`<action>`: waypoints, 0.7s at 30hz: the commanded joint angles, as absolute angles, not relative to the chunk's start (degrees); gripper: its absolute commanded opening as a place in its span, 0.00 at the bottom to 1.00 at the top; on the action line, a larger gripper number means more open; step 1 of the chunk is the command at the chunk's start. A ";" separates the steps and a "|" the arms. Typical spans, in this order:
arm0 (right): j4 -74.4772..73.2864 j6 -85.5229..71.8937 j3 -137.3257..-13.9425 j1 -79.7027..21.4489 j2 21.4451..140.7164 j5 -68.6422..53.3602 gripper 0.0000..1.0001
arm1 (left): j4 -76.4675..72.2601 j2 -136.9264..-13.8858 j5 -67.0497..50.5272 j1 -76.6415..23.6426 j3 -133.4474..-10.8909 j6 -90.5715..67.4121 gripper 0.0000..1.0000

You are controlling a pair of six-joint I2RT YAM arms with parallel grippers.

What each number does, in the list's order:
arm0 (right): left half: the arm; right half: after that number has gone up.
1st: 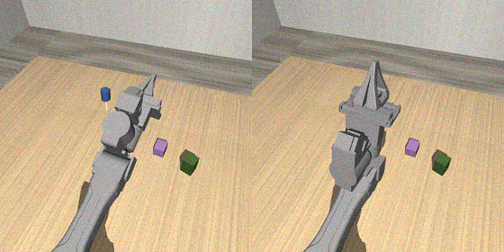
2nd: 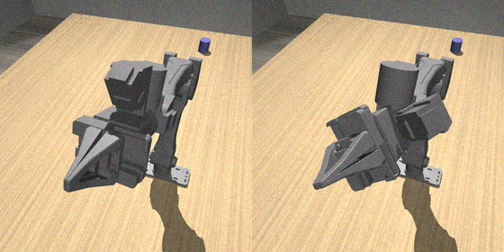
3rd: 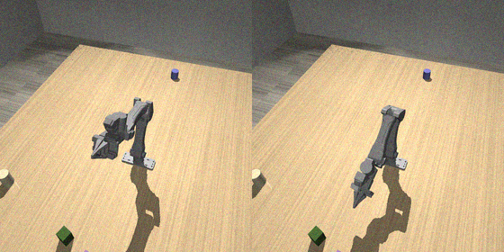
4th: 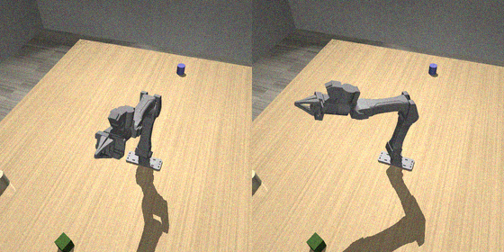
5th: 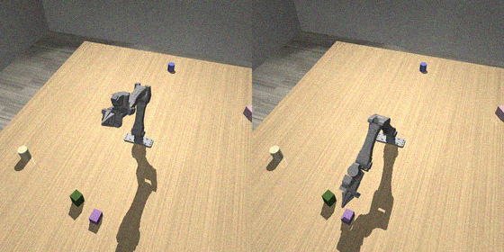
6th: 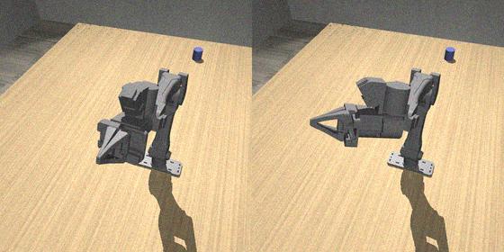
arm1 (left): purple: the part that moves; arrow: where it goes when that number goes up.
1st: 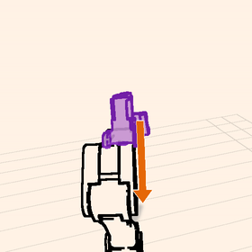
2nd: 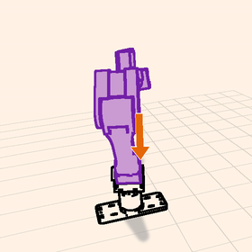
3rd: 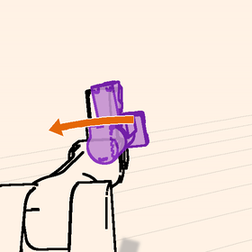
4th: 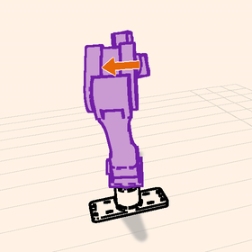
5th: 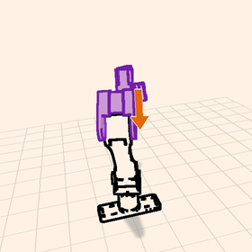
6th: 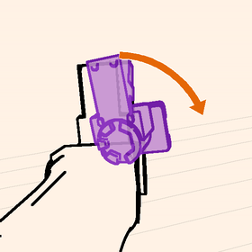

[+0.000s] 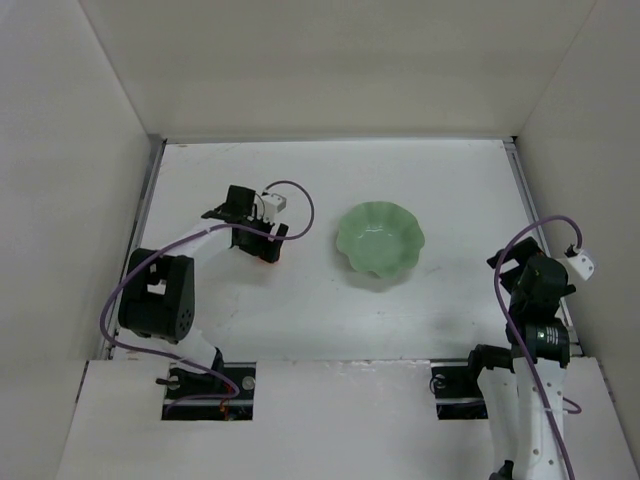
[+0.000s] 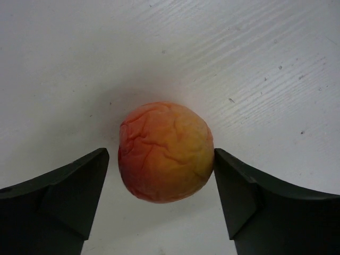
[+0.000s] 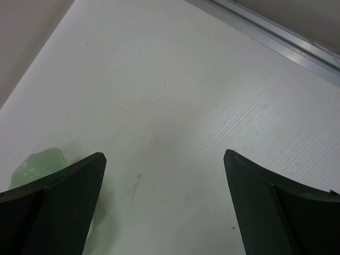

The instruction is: Place and organize the fake fruits in the fruit bowl

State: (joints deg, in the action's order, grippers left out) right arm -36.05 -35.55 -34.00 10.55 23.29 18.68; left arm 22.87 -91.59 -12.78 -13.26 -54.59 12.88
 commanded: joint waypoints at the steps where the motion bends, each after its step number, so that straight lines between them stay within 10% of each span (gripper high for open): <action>1: -35.51 -35.33 -34.45 9.45 23.03 19.77 1.00 | 19.60 -91.93 -12.48 -14.28 -55.72 12.48 0.74; 9: -35.68 -35.42 -34.45 9.19 23.29 20.21 1.00 | 19.69 -88.87 -11.70 -16.73 -56.95 12.92 0.19; 21: -35.68 -35.51 -34.45 7.87 23.29 20.65 1.00 | 14.33 -98.41 -1.49 -41.07 -81.10 11.16 0.16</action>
State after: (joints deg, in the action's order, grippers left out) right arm -36.05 -35.57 -34.00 9.19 23.97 19.25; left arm 17.19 -94.00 -4.01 -39.22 -76.23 12.71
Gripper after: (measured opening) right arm 0.999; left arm 0.589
